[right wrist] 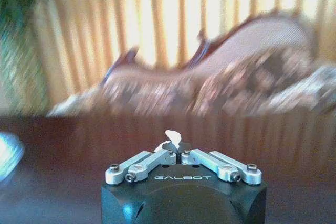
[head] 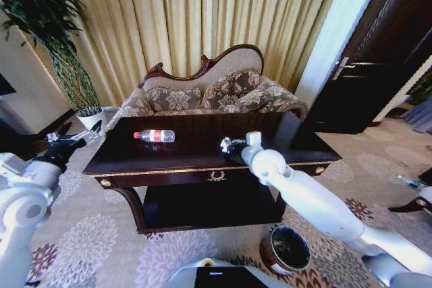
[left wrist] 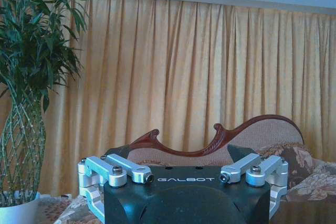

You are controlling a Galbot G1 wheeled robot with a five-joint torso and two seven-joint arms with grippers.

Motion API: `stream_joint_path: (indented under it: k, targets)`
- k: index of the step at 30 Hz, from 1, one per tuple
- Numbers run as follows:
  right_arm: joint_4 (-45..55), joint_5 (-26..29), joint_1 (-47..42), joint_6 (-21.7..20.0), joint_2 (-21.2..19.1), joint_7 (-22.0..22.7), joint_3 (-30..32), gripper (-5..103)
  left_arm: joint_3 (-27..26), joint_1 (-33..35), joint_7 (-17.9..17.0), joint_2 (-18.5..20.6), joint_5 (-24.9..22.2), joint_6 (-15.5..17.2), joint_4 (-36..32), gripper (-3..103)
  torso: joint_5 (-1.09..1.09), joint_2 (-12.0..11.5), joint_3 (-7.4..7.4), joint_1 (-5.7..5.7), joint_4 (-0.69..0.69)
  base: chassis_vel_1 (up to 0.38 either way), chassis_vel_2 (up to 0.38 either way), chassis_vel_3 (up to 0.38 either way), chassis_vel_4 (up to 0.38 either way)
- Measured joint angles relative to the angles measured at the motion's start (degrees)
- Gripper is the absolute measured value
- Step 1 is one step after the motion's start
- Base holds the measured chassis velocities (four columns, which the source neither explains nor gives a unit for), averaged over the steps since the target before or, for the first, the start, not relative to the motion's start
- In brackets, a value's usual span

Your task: Move to the front of the table and place the trash on the table into the trash bin.

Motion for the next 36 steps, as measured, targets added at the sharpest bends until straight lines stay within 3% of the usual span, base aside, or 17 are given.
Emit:
stream_joint_path:
  k: [3,4,12,18,25,31,36]
  targets:
    - [-0.4,-4.3,-1.1,3.6,-1.2,-1.7,2.5,0,-0.1,0.1,0.0,0.0,0.0,0.0,0.0,100,-0.01,0.0,0.0,0.0,0.0,0.0,0.0,0.0,0.0]
    - [-0.4,-8.9,-2.7,5.8,-3.1,-2.5,4.7,0,-0.1,0.2,0.0,0.0,-0.1,0.0,-0.1,100,0.0,0.0,0.0,0.0,-0.02,0.0,0.0,0.0,0.0]
    - [1.3,-12.7,-9.9,5.1,-7.7,-0.5,11.4,0,0.1,0.2,0.1,-0.4,-0.2,0.0,0.1,100,0.0,0.0,-0.01,0.0,-0.03,0.0,0.0,0.0,0.0]
    - [-3.1,-13.7,-12.8,5.6,-10.3,-2.2,17.4,0,0.3,-0.4,0.4,0.5,-1.0,-0.2,0.7,100,0.0,0.0,0.0,0.0,-0.01,0.0,0.0,0.0,0.0]
    - [-4.5,-16.3,-17.5,9.4,-11.5,-7.1,23.8,0,-0.4,-0.7,0.8,2.4,-4.6,-0.1,2.3,100,0.02,0.0,0.0,0.0,-0.02,0.0,0.0,0.0,0.0]
    - [1.2,-19.4,-23.5,7.1,-11.0,-7.9,30.0,0,-0.7,-1.8,1.4,4.1,-6.2,1.7,4.8,100,-0.02,0.0,0.0,0.0,-0.03,0.0,0.0,0.0,0.0]
    - [4.0,-20.0,-26.4,5.9,-9.8,-7.2,31.8,0,-1.1,-2.6,0.4,4.6,-6.0,5.6,4.5,100,-0.02,0.0,0.0,0.0,0.0,0.0,0.0,0.0,0.0]
